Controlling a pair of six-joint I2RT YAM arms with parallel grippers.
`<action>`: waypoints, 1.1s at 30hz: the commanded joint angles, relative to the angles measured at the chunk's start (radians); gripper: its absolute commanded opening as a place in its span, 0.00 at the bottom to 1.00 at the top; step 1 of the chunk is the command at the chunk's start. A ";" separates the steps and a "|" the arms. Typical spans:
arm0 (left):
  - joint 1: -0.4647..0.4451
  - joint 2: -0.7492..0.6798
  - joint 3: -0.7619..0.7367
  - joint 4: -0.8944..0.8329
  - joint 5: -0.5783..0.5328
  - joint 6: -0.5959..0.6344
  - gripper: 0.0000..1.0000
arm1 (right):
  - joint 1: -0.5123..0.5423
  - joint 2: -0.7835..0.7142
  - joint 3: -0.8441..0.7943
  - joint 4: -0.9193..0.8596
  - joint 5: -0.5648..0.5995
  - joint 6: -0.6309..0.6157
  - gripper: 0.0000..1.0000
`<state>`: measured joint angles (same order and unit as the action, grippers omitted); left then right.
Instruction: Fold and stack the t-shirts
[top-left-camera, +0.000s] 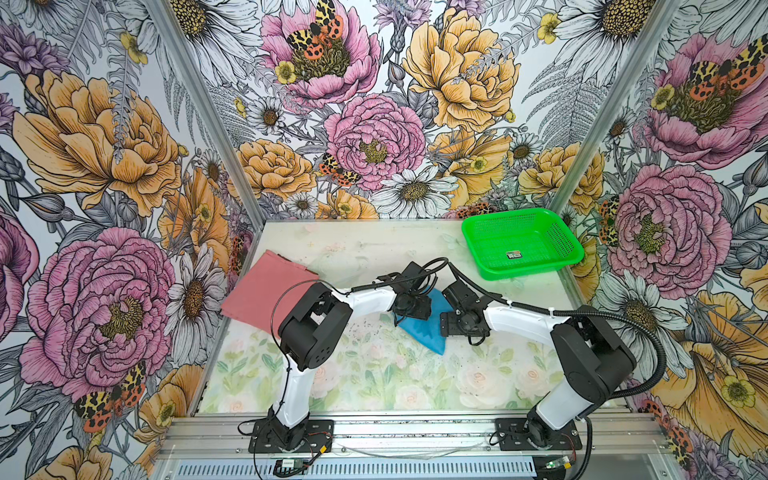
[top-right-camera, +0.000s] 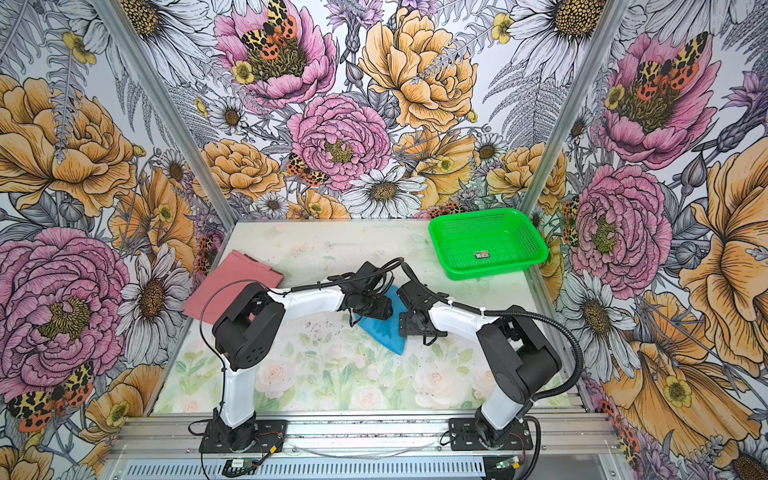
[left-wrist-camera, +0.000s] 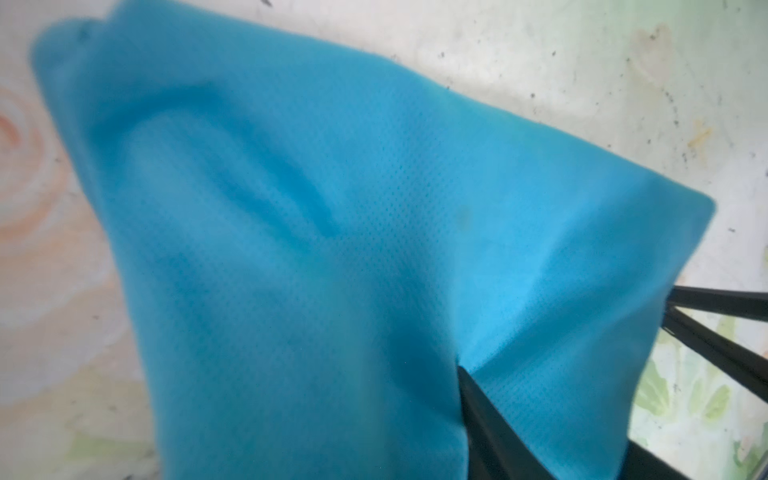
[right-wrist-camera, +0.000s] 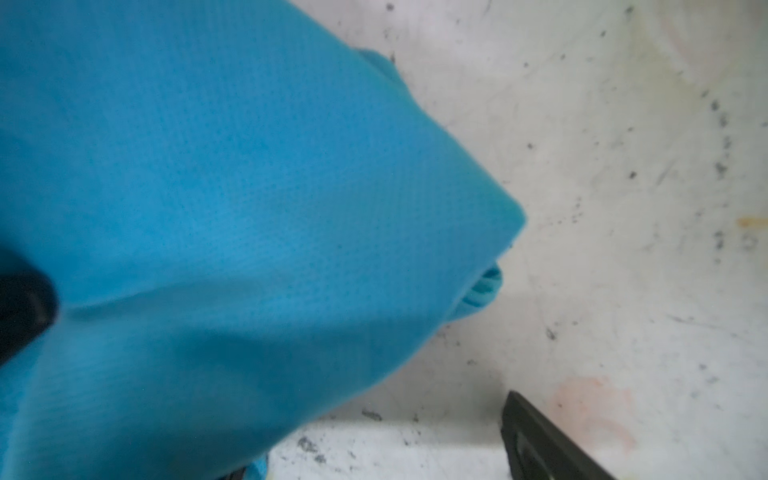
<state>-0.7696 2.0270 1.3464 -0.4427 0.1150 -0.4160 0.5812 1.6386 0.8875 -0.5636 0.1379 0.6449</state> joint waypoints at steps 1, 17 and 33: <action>-0.060 0.111 -0.065 -0.087 -0.028 -0.038 0.36 | -0.001 0.013 -0.011 0.013 -0.004 -0.015 0.95; 0.101 -0.109 -0.055 -0.284 -0.446 0.177 0.00 | -0.173 -0.429 -0.082 -0.108 -0.092 -0.112 0.96; 0.445 -0.356 0.030 -0.362 -0.518 0.501 0.00 | -0.199 -0.474 -0.087 -0.110 -0.125 -0.159 0.96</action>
<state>-0.3801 1.6993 1.3487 -0.7975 -0.4103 0.0021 0.3908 1.1919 0.7921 -0.6678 0.0254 0.5060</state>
